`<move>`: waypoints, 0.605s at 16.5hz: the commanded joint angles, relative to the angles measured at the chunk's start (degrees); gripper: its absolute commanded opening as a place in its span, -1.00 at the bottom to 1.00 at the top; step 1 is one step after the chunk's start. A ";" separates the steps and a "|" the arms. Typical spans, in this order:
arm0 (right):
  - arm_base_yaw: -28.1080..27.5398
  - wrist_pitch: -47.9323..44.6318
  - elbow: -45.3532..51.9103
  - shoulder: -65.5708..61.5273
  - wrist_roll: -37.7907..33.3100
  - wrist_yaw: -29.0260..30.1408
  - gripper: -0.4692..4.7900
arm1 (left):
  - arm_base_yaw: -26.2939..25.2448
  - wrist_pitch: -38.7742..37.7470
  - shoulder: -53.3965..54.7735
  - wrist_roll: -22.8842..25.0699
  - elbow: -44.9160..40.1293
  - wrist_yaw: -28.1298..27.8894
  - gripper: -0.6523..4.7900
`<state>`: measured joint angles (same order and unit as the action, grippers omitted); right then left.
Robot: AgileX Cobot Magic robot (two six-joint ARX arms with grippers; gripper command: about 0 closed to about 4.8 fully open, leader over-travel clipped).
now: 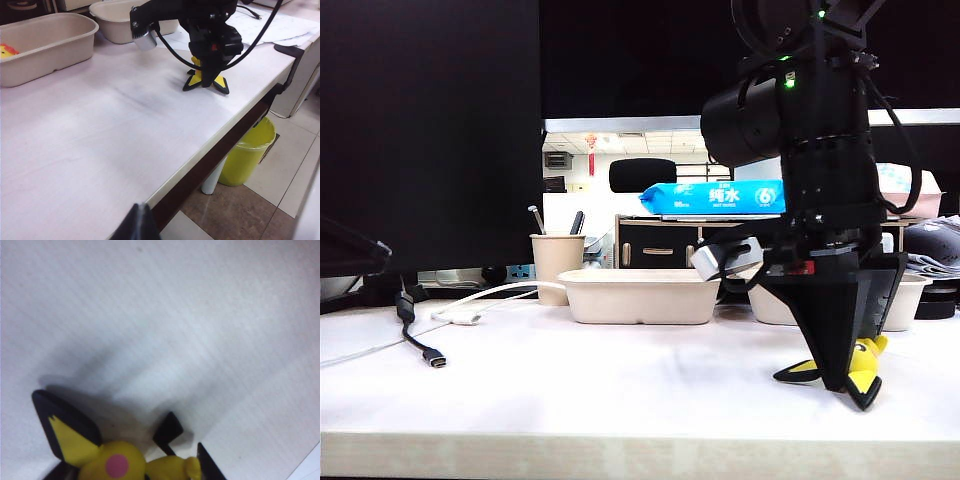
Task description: Put the dolls with similar colors into the same paper box, while dolls with different colors go into separate paper boxes.
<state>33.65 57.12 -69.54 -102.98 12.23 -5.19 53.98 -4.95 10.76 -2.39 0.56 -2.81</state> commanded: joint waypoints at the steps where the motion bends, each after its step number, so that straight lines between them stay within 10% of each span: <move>1: 0.09 0.31 -0.07 0.15 -0.24 -0.26 -0.27 | -0.44 0.74 0.04 0.07 0.07 0.09 -0.78; 10: 0.13 -1.97 -9.49 2.89 -0.28 0.31 -0.28 | -9.68 0.74 -0.13 0.04 0.04 0.24 -0.78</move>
<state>33.67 56.53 -77.21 -100.49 12.21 -5.04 44.64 -4.97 10.74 -2.39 0.56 -2.79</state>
